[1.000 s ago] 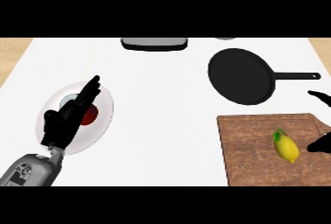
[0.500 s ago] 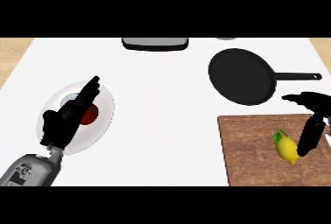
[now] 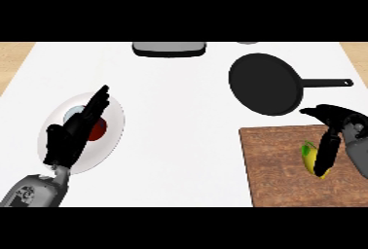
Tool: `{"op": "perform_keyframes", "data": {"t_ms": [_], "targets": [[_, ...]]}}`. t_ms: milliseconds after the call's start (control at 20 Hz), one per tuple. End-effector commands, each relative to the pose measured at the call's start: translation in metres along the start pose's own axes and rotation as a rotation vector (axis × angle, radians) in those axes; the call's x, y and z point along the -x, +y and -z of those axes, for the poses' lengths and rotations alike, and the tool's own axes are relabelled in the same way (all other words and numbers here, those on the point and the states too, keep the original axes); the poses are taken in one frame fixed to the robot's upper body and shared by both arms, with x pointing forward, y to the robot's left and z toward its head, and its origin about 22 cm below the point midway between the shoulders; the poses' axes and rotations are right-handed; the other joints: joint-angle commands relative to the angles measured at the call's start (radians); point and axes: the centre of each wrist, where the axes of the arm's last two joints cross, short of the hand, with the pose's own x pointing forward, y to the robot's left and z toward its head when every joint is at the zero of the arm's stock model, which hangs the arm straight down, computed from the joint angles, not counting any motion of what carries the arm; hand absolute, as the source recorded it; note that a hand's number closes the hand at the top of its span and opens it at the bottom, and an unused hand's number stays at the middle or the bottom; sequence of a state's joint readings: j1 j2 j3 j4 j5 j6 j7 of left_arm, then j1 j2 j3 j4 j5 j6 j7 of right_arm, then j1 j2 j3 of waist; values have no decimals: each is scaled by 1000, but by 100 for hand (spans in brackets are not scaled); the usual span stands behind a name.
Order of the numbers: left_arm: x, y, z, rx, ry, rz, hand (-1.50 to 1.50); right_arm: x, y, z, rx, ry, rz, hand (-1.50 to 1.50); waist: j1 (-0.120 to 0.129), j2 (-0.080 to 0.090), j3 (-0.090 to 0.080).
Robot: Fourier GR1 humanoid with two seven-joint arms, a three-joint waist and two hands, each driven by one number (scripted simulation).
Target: Pick the lemon from the cutting board and place it in the pan
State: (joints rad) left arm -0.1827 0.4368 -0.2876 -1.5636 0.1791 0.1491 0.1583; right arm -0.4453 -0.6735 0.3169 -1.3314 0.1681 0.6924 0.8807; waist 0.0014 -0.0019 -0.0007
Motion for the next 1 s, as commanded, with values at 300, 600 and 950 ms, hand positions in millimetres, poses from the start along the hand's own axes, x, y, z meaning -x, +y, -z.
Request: {"op": "perform_keyframes", "data": {"t_ms": [300,600,950], "targets": [[15,8,-3,-1,6,-5,0,4,24,8,-19,134,-96,-150,-3,2,0],[-24,-13,3,26,-18,1,0,-10,44,19,-1,141,-73,-150,-2,1,1],[2,11,-6,-8,-6,2,0,24,61,33,-48,109,-57,-150,-2,1,1]]}}
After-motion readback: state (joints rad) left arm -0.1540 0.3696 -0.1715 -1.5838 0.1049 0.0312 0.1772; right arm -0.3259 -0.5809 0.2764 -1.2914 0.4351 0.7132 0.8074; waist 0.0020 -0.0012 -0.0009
